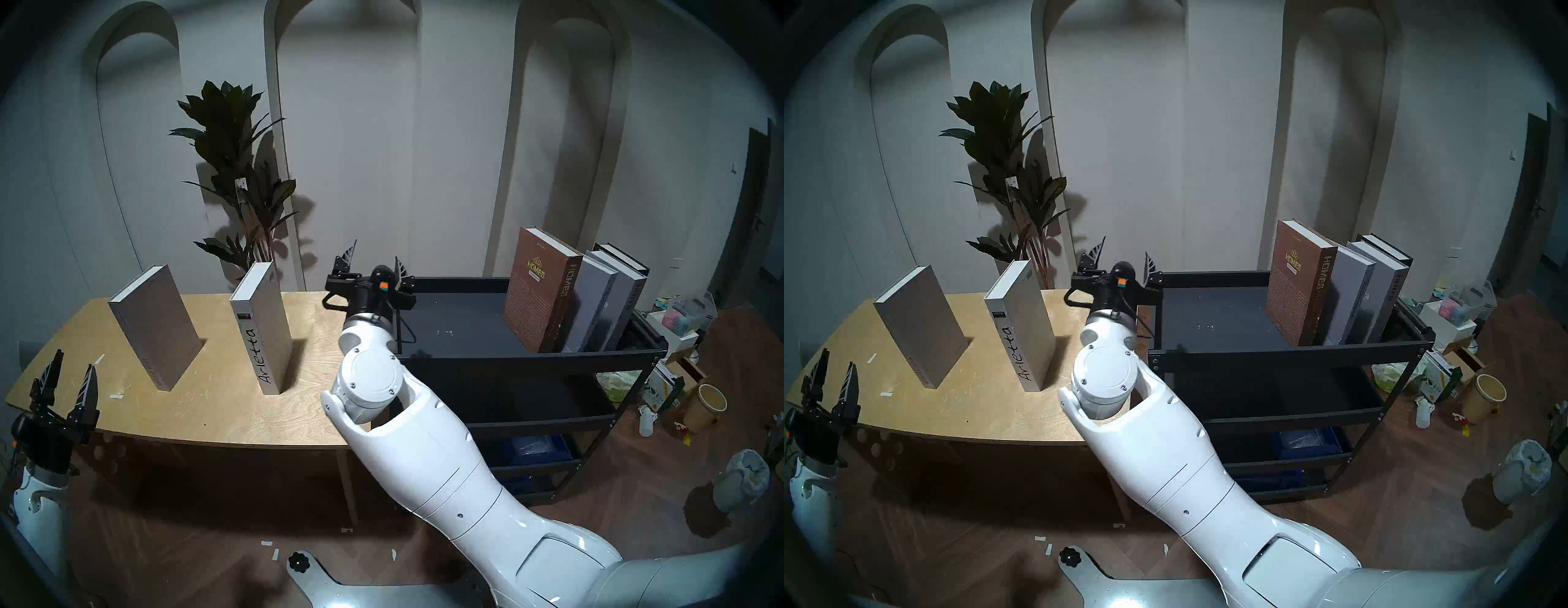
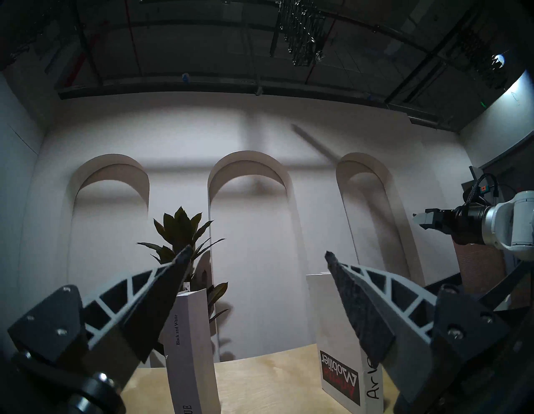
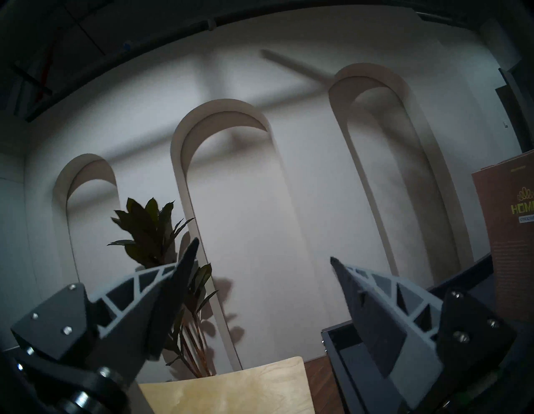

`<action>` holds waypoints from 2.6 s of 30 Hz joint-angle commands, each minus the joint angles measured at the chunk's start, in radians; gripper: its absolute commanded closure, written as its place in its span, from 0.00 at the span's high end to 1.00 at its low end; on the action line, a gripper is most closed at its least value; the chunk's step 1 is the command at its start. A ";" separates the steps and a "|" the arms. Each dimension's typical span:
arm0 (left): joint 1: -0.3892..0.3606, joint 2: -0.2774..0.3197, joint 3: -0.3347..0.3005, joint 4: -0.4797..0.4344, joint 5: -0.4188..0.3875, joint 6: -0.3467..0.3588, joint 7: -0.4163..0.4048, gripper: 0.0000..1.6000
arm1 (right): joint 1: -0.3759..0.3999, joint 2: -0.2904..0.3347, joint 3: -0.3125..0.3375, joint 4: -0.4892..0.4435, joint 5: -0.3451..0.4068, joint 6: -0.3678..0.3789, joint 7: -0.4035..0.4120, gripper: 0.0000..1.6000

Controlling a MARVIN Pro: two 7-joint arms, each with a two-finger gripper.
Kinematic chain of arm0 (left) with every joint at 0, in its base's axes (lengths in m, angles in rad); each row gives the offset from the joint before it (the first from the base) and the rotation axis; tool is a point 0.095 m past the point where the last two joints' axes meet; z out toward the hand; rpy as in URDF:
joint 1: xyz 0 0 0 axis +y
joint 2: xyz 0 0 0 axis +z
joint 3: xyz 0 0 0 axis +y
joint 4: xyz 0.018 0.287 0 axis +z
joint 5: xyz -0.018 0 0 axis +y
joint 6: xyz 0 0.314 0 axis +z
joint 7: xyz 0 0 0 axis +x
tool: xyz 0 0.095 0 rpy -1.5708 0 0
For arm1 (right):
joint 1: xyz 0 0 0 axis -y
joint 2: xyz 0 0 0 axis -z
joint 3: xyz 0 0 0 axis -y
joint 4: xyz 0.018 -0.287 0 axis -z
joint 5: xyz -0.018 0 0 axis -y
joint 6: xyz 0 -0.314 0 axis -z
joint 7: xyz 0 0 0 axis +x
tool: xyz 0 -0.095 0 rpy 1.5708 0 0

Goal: Move the books from the display table onto the shelf, standing them upright with spines facing out and tallest at one end

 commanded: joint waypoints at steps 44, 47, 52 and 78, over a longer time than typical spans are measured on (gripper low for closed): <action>0.007 0.021 -0.059 0.035 -0.048 0.012 -0.129 1.00 | 0.305 -0.245 -0.473 0.404 0.173 -0.231 -0.262 1.00; 0.007 0.021 -0.059 0.035 -0.048 0.012 -0.130 1.00 | 0.331 -0.272 -0.479 0.452 0.183 -0.241 -0.281 1.00; 0.006 0.021 -0.059 0.036 -0.049 0.012 -0.132 1.00 | 0.364 -0.297 -0.506 0.515 0.222 -0.246 -0.273 1.00; 0.002 0.020 -0.058 0.039 -0.051 0.012 -0.137 1.00 | 0.451 -0.297 -0.600 0.597 0.383 -0.253 -0.199 1.00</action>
